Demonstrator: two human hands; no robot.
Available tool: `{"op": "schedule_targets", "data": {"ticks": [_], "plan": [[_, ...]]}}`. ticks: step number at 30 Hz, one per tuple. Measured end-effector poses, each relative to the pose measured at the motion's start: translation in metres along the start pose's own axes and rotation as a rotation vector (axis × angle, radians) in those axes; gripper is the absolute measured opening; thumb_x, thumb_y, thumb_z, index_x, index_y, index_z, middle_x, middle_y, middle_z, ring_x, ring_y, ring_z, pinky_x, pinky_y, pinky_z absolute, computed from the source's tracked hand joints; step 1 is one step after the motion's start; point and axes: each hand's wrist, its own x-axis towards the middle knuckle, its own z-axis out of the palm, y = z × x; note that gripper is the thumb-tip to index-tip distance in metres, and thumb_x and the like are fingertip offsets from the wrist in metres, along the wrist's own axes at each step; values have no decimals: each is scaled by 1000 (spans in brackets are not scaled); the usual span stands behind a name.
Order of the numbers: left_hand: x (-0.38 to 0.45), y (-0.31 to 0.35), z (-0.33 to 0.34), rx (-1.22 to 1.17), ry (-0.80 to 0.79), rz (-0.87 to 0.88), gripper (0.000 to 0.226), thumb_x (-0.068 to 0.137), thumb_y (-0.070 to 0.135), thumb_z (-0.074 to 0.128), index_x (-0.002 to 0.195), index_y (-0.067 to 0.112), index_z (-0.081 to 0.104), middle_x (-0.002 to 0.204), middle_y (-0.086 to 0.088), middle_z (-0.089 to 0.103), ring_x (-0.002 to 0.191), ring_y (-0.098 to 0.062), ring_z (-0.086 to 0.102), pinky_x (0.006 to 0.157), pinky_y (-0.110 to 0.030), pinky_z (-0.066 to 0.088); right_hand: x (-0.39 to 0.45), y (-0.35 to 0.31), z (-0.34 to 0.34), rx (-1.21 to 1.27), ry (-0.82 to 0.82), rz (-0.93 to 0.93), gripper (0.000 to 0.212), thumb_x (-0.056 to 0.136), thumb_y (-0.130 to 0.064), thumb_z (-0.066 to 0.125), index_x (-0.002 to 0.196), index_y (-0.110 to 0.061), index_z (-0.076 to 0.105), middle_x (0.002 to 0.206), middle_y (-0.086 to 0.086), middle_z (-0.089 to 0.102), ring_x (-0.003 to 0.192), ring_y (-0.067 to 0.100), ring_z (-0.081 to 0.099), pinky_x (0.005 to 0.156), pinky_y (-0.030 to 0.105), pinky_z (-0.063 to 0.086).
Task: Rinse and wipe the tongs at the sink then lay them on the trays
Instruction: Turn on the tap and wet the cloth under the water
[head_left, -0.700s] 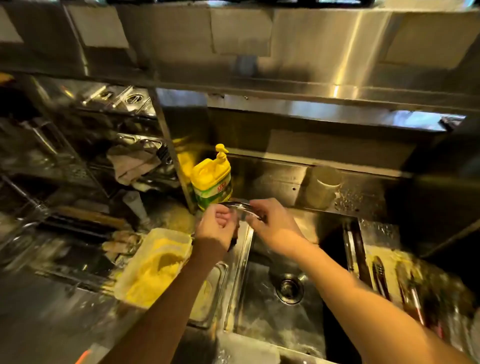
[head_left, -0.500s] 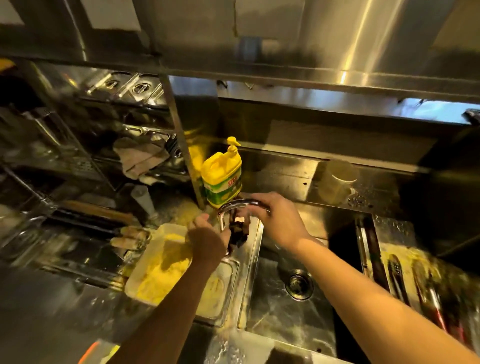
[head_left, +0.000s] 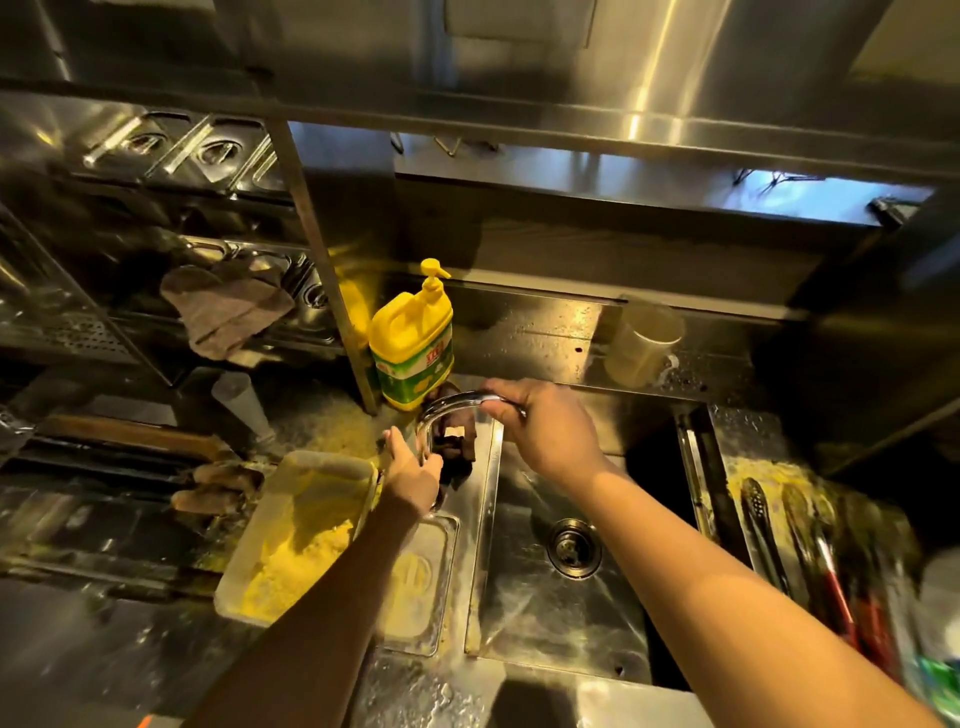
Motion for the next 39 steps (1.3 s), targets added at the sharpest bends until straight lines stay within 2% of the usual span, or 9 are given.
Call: {"op": "schedule_targets", "data": {"ticks": [5, 7, 9, 11, 18, 23, 30, 33, 39], "plan": [[-40, -21, -4, 174, 236, 88, 42, 87, 11, 66, 126, 0, 53, 106, -16, 64, 98, -35, 64, 73, -31, 54, -1, 9, -9, 183, -115, 27, 37, 92, -43, 62, 127, -29, 64, 116, -9, 71, 110, 11, 63, 91, 32, 49], [-80, -41, 24, 233, 98, 160, 23, 94, 5, 56, 118, 5, 58, 108, -5, 61, 106, -33, 61, 90, -35, 50, -7, 18, -17, 298, -77, 44, 39, 92, -43, 62, 128, -28, 64, 117, -10, 69, 109, 5, 61, 91, 27, 48], [-95, -39, 56, 267, -100, 290, 48, 93, 0, 55, 140, 8, 45, 129, 2, 49, 131, -29, 50, 98, -16, 41, -16, 30, -24, 393, 6, 131, 38, 94, -39, 61, 128, -22, 64, 120, -5, 68, 109, 5, 62, 93, 25, 49], [-67, -19, 75, 433, -38, 471, 59, 88, 11, 62, 143, 9, 42, 139, -7, 49, 131, -28, 47, 103, -24, 39, -27, 43, -32, 509, 57, 240, 29, 95, -31, 61, 120, -16, 67, 112, -2, 70, 103, 8, 64, 91, 25, 51], [51, 34, 95, 792, -5, 44, 66, 93, 45, 56, 148, 12, 42, 154, -27, 32, 140, -44, 33, 115, -50, 32, -83, 89, -45, 573, 24, 404, 14, 95, -18, 62, 87, -25, 70, 80, -11, 72, 71, -3, 64, 65, 10, 47], [64, 19, 101, 900, 14, 96, 58, 87, 39, 67, 135, 11, 51, 139, -21, 48, 127, -43, 50, 104, -51, 46, -105, 122, -35, 523, -50, 524, 15, 95, -16, 61, 92, -27, 71, 86, -7, 72, 82, 3, 66, 72, 15, 49], [-36, -9, 112, -135, -211, -95, 18, 90, -7, 59, 107, -3, 64, 100, -20, 66, 90, -26, 71, 67, -16, 52, -107, 134, -9, 600, -153, 683, 21, 93, -5, 59, 111, -12, 67, 109, 15, 71, 102, 27, 66, 89, 33, 50], [-83, -11, 122, -535, -320, -245, 19, 84, 11, 58, 71, 10, 72, 79, -15, 66, 75, -24, 68, 64, -28, 52, -107, 142, -3, 642, -127, 734, 35, 95, -1, 56, 130, 1, 52, 113, 16, 63, 109, 30, 61, 90, 26, 49], [-115, 13, 148, -853, -530, -386, 48, 98, 45, 45, 114, 12, 76, 116, -18, 74, 106, -30, 72, 81, -38, 57, -118, 156, -13, 705, -71, 877, 17, 96, -26, 60, 110, -16, 65, 105, 6, 70, 103, 24, 65, 85, 34, 52]]}}
